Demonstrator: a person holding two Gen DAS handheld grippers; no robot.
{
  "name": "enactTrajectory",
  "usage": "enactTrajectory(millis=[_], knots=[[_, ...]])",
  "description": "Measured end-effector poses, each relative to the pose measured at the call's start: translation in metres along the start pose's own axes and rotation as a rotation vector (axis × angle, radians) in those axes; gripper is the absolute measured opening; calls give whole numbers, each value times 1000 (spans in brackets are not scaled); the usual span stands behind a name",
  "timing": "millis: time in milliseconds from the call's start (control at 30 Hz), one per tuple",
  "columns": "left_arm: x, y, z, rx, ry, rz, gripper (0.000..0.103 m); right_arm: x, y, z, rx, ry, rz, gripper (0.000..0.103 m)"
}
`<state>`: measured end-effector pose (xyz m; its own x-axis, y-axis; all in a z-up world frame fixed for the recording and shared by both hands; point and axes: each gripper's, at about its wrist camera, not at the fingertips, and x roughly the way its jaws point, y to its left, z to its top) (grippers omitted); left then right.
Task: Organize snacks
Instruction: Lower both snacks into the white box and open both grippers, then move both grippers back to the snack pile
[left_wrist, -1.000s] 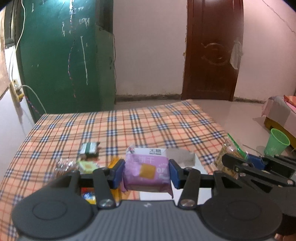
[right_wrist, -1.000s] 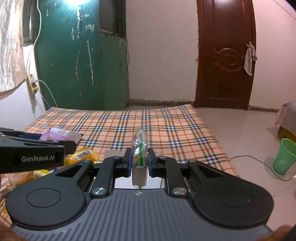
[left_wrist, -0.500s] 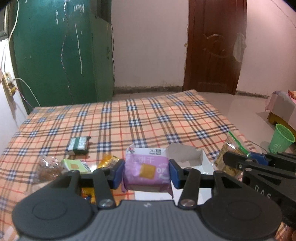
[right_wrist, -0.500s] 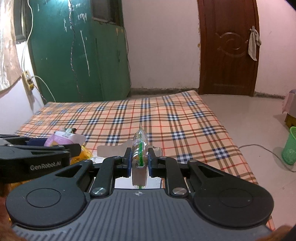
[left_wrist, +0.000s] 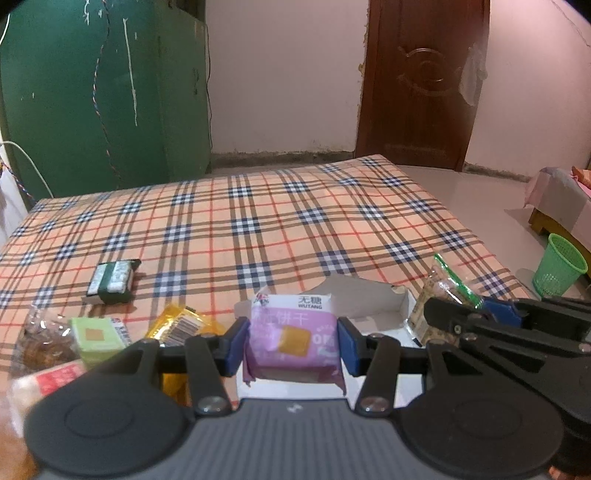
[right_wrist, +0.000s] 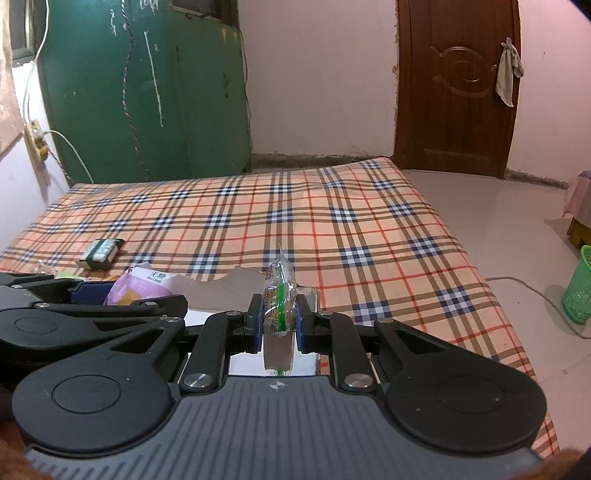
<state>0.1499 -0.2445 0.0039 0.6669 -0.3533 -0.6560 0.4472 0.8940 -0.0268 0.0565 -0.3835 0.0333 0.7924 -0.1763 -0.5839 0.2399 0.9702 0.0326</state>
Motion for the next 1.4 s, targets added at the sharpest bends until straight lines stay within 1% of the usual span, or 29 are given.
enactTrajectory(millis=[200,333,367,433,467,500,533,600,633,700,733,767,800,833,867,933,1033,1133,1167,1267,1333,1400], knots=[[13,-2,1,-5,7,-7,50,15,-2,3,1,7,-21,18],[17,-3,1,-17,10,-25,51,15,-3,3,5,8,-37,18],[19,-2,1,-24,15,-38,52,15,-4,3,7,11,-41,22],[19,1,2,-43,12,-54,60,12,-7,4,13,4,-39,32],[18,2,2,-47,10,-56,62,10,-8,4,15,0,-41,36],[16,3,2,-46,4,-54,66,7,-9,4,16,-5,-48,44],[14,4,2,-44,-3,-47,69,4,-10,4,16,-10,-56,48],[9,7,2,-47,-12,-37,74,-3,-11,5,14,-18,-73,65],[5,10,2,-54,-18,-30,77,-8,-12,6,16,-28,-71,69],[-2,13,2,-63,-26,-13,83,-20,-10,7,10,-49,-73,86],[-7,15,1,-67,-32,-3,85,-27,-8,6,1,-60,-77,90],[-11,17,0,-70,-36,12,86,-34,-5,6,-10,-75,-82,102],[-14,19,0,-72,-35,26,89,-40,-2,6,-18,-87,-89,103],[-19,21,-1,-71,-31,40,96,-46,0,6,-23,-98,-94,103],[-23,22,-3,-68,-35,51,99,-51,2,4,-24,-108,-96,103],[-34,25,-6,-64,-54,81,101,-61,5,2,-28,-110,-100,103],[-52,29,-12,-48,-84,101,101,-72,10,-4,-39,-100,-105,103],[-67,35,-16,-38,-81,105,102,-83,16,-12,-32,-95,-103,103],[-72,38,-18,-45,-77,100,102,-87,19,-14,-34,-99,-107,103],[-86,46,-26,-84,-70,96,102,-93,26,-21,-55,-111,-157,103],[-93,50,-31,-103,-65,93,102,-98,31,-25,-51,-102,-146,103],[-101,53,-39,-102,-79,96,102,-103,36,-30,-34,-112,-132,103]])
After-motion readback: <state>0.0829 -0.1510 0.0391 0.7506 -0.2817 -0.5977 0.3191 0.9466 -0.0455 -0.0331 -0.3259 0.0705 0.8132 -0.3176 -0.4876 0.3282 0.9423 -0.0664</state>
